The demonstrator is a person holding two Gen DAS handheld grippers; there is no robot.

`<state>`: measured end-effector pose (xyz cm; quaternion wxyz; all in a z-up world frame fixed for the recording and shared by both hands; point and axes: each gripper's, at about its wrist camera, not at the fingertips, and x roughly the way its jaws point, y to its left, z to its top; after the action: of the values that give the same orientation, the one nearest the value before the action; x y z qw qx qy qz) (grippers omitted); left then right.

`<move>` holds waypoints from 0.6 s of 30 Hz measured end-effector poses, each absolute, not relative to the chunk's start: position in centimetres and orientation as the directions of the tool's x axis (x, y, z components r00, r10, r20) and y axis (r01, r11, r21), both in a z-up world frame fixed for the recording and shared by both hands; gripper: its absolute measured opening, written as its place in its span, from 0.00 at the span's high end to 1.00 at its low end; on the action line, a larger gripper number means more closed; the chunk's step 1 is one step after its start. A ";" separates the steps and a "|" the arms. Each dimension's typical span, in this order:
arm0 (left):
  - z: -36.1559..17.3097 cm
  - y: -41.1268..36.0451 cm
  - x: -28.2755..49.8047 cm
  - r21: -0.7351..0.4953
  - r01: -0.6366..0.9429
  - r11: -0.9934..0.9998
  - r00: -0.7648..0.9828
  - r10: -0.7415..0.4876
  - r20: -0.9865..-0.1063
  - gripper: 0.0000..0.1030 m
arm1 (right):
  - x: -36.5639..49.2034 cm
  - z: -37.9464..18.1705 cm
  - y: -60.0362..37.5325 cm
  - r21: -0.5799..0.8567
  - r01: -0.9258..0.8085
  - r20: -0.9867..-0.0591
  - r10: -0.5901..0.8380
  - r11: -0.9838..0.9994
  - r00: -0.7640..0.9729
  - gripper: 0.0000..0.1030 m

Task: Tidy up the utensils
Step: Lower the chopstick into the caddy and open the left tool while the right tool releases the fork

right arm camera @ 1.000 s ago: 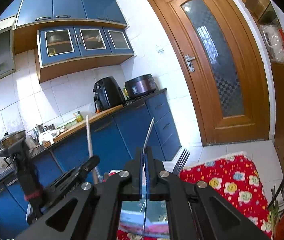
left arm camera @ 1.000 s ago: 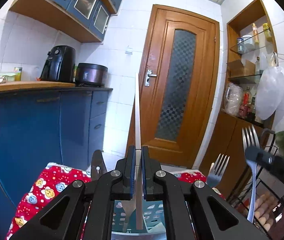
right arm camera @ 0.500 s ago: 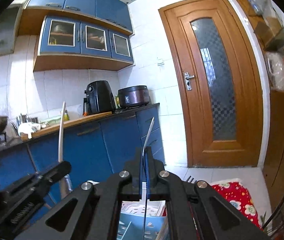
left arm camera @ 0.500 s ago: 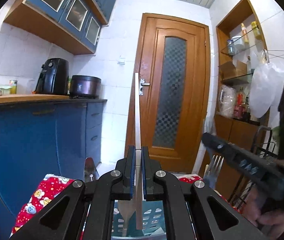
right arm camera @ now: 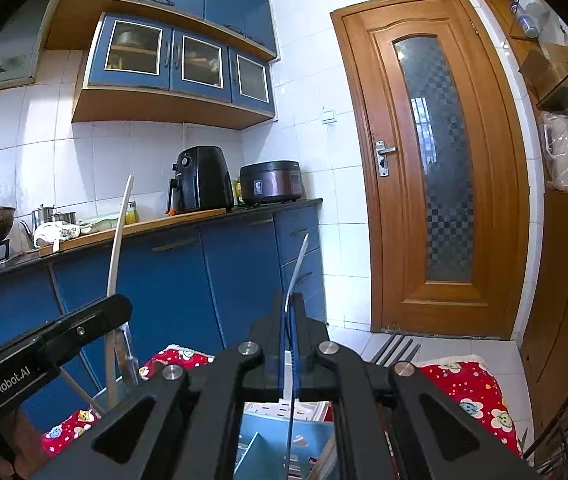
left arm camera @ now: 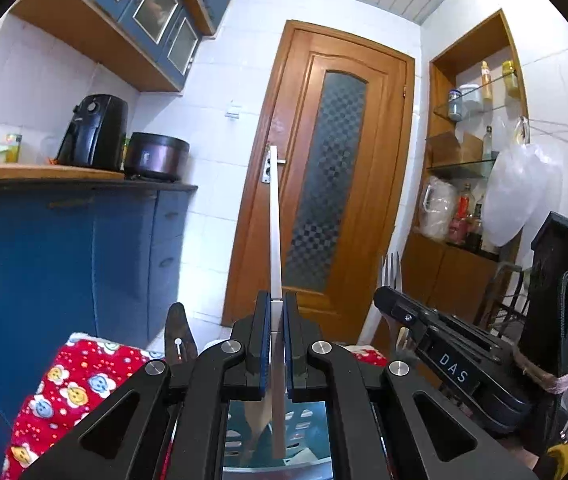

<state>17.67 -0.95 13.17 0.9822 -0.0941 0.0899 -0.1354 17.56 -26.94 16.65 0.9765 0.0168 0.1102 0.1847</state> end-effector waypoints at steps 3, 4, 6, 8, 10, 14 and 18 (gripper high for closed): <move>13.1 -1.1 17.4 -0.202 0.256 0.945 0.945 -0.288 -0.152 0.95 | 17.3 16.4 -27.0 0.074 -0.361 -0.215 0.368 0.930 0.905 0.97; 13.1 -1.1 17.3 -0.200 0.257 0.945 0.945 -0.289 -0.153 0.95 | 17.3 16.3 -27.1 0.075 -0.362 -0.217 0.369 0.929 0.904 0.97; 13.0 -1.2 17.3 -0.195 0.254 0.947 0.945 -0.286 -0.156 0.95 | 17.2 16.1 -27.1 0.077 -0.363 -0.224 0.371 0.929 0.901 0.97; 12.8 -1.1 17.2 -0.195 0.249 0.949 0.947 -0.281 -0.157 0.95 | 17.2 16.0 -27.2 0.084 -0.366 -0.233 0.375 0.927 0.897 0.97; 12.6 -1.0 17.1 -0.200 0.242 0.949 0.949 -0.274 -0.153 0.94 | 17.2 15.9 -27.4 0.094 -0.371 -0.240 0.382 0.924 0.892 0.97; 12.7 -0.9 16.9 -0.198 0.229 0.953 0.956 -0.259 -0.140 0.94 | 16.8 16.0 -27.7 0.113 -0.382 -0.243 0.398 0.917 0.884 0.97; 13.0 -1.2 16.4 -0.170 0.208 0.963 0.970 -0.226 -0.095 0.95 | 16.3 16.2 -27.6 0.109 -0.386 -0.236 0.401 0.916 0.885 0.96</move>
<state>16.44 -1.22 13.05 0.9891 -0.0799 0.0567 -0.1095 16.27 -27.62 16.21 0.9705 0.0294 0.1276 0.2027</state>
